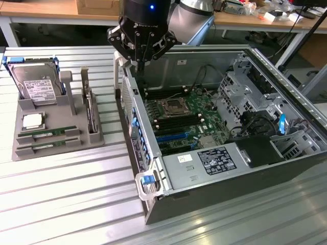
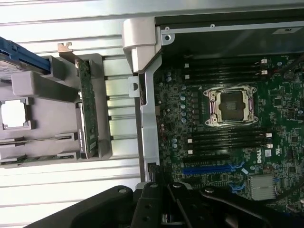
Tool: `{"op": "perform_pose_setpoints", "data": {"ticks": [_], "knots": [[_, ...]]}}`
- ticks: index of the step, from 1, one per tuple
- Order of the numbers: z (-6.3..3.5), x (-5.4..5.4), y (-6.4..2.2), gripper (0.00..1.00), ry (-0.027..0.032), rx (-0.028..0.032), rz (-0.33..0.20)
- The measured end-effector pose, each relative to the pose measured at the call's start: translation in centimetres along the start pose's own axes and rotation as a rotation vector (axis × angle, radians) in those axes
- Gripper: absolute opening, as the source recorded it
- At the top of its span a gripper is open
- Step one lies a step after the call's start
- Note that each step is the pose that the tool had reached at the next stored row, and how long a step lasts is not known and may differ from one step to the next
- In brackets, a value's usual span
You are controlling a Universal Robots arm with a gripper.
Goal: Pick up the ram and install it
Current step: 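Reach for the ram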
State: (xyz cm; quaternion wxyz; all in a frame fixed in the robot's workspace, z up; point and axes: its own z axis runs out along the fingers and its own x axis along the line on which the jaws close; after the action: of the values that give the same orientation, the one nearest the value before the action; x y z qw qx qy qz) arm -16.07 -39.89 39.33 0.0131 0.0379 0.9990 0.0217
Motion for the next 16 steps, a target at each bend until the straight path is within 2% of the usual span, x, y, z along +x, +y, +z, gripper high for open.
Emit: {"op": "perform_pose_setpoints", "data": {"ticks": [16], "knots": [[-0.01, 0.52, -0.04, 0.11, 0.0000, 0.0000, 0.000]]}}
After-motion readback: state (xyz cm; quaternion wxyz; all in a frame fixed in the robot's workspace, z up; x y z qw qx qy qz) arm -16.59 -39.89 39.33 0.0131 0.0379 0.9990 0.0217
